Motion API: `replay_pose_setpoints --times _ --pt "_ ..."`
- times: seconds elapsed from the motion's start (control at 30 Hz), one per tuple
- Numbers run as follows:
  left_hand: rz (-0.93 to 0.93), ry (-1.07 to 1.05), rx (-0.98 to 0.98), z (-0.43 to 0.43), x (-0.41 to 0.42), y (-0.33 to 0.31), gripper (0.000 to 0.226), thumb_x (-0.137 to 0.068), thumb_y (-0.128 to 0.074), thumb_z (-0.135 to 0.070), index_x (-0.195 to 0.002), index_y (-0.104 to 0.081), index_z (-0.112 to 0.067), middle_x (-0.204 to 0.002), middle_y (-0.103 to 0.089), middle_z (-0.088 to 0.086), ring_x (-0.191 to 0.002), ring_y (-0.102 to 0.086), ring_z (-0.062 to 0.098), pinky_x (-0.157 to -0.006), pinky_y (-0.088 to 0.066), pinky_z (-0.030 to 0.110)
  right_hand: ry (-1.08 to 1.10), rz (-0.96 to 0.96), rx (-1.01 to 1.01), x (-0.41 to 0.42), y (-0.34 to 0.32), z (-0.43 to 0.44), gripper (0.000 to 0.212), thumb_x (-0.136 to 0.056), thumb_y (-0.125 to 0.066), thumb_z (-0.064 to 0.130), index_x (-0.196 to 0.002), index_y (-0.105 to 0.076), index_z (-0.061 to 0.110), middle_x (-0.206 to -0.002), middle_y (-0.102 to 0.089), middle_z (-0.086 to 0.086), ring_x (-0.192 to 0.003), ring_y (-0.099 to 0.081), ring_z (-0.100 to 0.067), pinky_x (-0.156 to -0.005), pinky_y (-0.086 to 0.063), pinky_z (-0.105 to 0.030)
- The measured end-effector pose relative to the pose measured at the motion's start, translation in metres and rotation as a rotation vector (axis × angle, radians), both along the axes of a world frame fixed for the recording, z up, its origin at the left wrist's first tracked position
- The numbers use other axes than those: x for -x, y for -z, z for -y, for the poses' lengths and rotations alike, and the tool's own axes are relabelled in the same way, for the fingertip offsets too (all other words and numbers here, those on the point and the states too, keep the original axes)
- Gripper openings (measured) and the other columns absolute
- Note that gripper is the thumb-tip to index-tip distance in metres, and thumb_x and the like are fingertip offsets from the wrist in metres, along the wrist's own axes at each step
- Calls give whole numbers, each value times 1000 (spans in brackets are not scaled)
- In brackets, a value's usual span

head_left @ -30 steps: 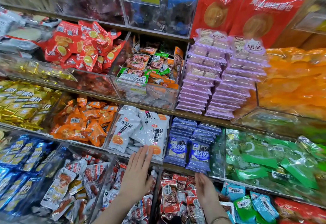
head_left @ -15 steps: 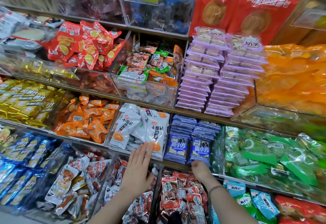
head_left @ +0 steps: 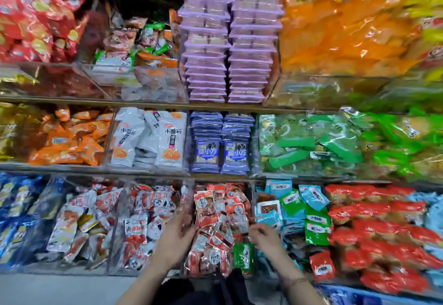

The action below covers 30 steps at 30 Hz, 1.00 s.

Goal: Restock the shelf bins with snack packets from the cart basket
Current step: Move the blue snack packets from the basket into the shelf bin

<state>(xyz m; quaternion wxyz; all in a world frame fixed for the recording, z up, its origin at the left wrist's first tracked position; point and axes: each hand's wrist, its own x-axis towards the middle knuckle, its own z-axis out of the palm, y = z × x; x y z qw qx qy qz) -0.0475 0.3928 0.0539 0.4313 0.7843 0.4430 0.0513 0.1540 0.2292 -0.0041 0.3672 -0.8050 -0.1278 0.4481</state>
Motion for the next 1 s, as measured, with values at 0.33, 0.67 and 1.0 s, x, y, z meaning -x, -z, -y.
replay_pose_setpoints --times 0.33,0.67,1.0 --pt "-359 269 265 86 51 42 26 -91 -57 -8 -69 -51 -19 -78 -56 5 -87 -59 25 -86 -44 33 104 -57 -5 34 14 117 16 -91 -55 0 -80 -58 12 -67 -59 -12 -43 -52 -2 -43 -37 -13" --pt "-526 490 259 140 82 65 24 -94 -49 -18 -71 -49 -23 -90 -56 1 -82 -53 15 -71 -37 23 350 -39 186 111 40 246 34 -94 -53 8 -60 -52 15 -49 -49 10 -46 -45 -6 -43 -36 -15" --pt "-508 249 512 224 122 83 15 -88 -51 -6 -75 -57 -8 -75 -57 6 -59 -54 17 -42 -32 17 639 -156 230 159 23 350 23 -94 -45 3 -74 -49 12 -63 -48 -3 -47 -44 -13 -44 -26 -18"
